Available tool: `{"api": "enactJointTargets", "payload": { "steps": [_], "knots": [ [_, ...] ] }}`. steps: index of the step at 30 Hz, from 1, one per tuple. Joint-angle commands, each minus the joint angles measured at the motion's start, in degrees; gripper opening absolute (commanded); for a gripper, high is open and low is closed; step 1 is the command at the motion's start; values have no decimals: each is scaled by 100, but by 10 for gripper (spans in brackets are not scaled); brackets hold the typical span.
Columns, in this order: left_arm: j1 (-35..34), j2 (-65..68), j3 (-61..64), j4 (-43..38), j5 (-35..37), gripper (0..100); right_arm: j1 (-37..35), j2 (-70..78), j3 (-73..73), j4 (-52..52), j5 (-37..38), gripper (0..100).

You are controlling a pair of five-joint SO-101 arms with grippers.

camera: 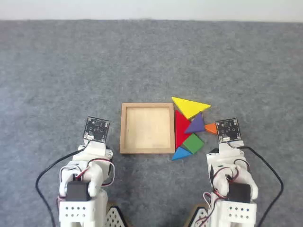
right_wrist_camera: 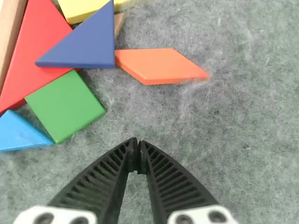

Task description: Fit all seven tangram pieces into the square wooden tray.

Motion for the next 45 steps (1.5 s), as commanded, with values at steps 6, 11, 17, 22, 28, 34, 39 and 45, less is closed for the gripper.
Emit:
{"api": "enactJointTargets", "payload": {
  "steps": [6, 11, 17, 22, 28, 34, 39, 45],
  "knots": [
    [-18, -114, -66, 26, 53, 13, 48, -66, 79, 48, -9, 8],
    [-18, -114, -66, 26, 53, 13, 48, -66, 79, 48, -9, 8],
    [-18, -114, -66, 26, 53, 13, 48, -66, 79, 48, -9, 8],
    [-18, -114, -66, 26, 53, 13, 48, -66, 79, 48, -9, 8],
    [-18, -114, -66, 26, 53, 13, 48, -66, 79, 48, -9, 8],
    [-18, -114, -66, 26, 53, 13, 48, -66, 79, 48, -53, 8],
    [-18, -114, -66, 26, 53, 13, 40, -119, 79, 40, -35, 9],
    [-18, -114, -66, 26, 53, 13, -312, -119, 79, 136, -9, 9]
  ]
}}
